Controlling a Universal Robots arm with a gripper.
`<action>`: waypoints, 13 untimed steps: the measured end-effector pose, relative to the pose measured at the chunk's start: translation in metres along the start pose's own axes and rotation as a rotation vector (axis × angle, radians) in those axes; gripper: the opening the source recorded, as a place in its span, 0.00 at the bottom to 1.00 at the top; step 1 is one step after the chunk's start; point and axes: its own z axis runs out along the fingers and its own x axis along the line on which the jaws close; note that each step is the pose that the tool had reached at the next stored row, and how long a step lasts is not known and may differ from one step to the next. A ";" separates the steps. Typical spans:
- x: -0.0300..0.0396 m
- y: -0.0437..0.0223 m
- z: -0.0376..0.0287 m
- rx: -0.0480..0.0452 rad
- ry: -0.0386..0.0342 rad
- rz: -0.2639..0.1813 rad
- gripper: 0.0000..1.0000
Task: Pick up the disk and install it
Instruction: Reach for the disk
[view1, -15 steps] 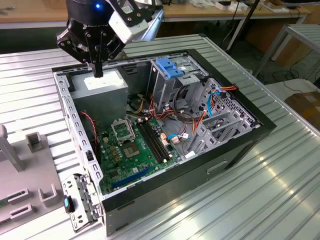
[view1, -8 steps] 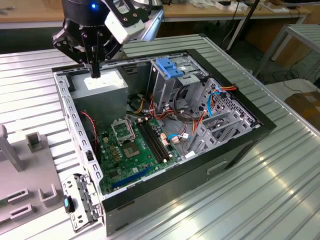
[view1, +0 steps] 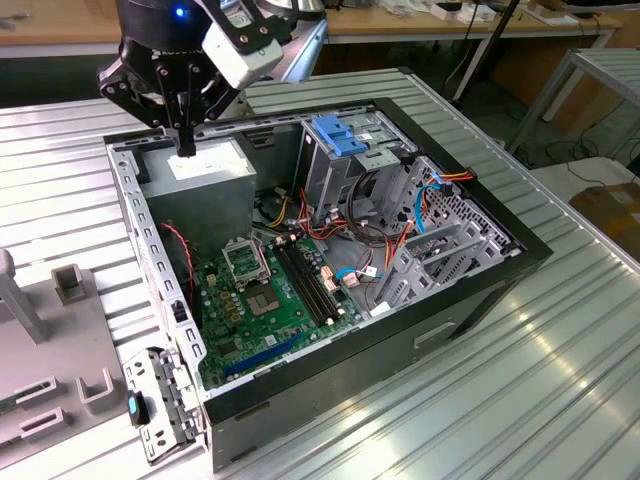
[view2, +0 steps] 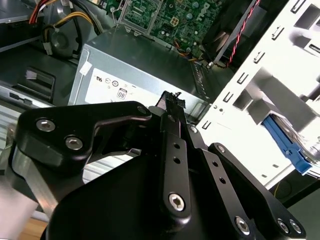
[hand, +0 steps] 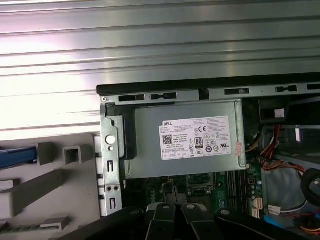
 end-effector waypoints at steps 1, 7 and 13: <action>0.0011 -0.0001 0.0000 0.0001 0.0000 0.000 0.11; 0.0065 -0.0005 -0.0002 0.0000 0.0000 0.000 0.11; 0.0119 -0.0009 -0.0003 0.0000 -0.0001 0.000 0.11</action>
